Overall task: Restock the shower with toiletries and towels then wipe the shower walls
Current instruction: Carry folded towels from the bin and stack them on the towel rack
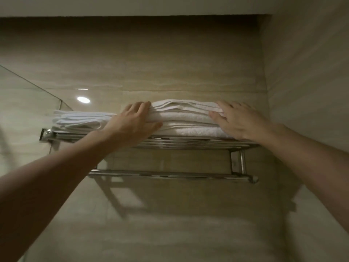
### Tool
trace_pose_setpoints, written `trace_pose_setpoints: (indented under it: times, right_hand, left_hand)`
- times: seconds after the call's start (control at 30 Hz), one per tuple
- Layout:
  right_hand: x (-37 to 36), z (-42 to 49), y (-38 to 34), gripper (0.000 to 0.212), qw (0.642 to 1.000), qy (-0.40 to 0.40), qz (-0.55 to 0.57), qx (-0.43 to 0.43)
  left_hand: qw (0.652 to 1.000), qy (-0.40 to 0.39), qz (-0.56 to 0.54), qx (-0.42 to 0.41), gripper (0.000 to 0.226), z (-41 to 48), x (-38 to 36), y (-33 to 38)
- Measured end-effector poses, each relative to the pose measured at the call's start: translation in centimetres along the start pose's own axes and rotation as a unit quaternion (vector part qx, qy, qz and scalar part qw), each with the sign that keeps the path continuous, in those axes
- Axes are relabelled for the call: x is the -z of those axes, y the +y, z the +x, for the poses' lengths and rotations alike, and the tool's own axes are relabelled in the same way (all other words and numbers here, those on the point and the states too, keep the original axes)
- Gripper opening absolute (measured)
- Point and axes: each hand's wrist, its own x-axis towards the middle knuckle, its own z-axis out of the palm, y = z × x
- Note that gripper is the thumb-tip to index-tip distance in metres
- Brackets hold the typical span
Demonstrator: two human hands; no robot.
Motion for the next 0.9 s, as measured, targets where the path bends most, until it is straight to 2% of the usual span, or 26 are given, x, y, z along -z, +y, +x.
trace_pose_setpoints:
  times: [0.13, 0.23, 0.37, 0.5, 0.63, 0.7, 0.8, 0.9]
  right_hand:
    - [0.8, -2.9, -1.9, 0.074, 0.999, -0.006, -0.040, -0.013]
    - [1.5, -5.7, -3.9, 0.067, 1.000, 0.002, -0.023, -0.016]
    - [1.4, -10.8, -6.9, 0.060, 1.000, -0.007, -0.028, 0.012]
    - [-0.8, -16.7, -10.1, 0.051, 0.999, -0.046, -0.003, 0.018]
    - [-4.5, -22.4, -14.4, 0.047, 0.988, -0.144, 0.059, 0.018]
    - [-6.5, -25.4, -16.6, 0.046, 0.974, -0.212, 0.076, 0.035]
    - [-9.5, -30.8, -19.9, 0.045, 0.943, -0.308, 0.108, 0.071]
    - [-13.4, -37.6, -22.5, 0.043, 0.901, -0.398, 0.140, 0.102]
  left_hand:
    - [1.000, 0.006, -0.003, -0.004, 0.071, -3.3, 1.1, 0.3]
    - [1.000, 0.006, -0.019, -0.020, 0.063, -5.9, 1.5, -0.3]
    - [0.998, -0.034, -0.044, -0.042, 0.058, -11.5, 1.0, -0.8]
    - [0.992, -0.056, -0.109, -0.017, 0.039, -19.7, -0.6, -0.2]
    - [0.978, -0.155, -0.137, 0.030, 0.037, -29.4, -3.2, 0.5]
    - [0.962, -0.217, -0.152, 0.072, 0.042, -34.6, -4.6, 0.5]
    - [0.909, -0.304, -0.233, 0.163, 0.046, -42.6, -5.7, 0.3]
    - [0.859, -0.316, -0.291, 0.278, 0.053, -52.3, -6.0, 0.6]
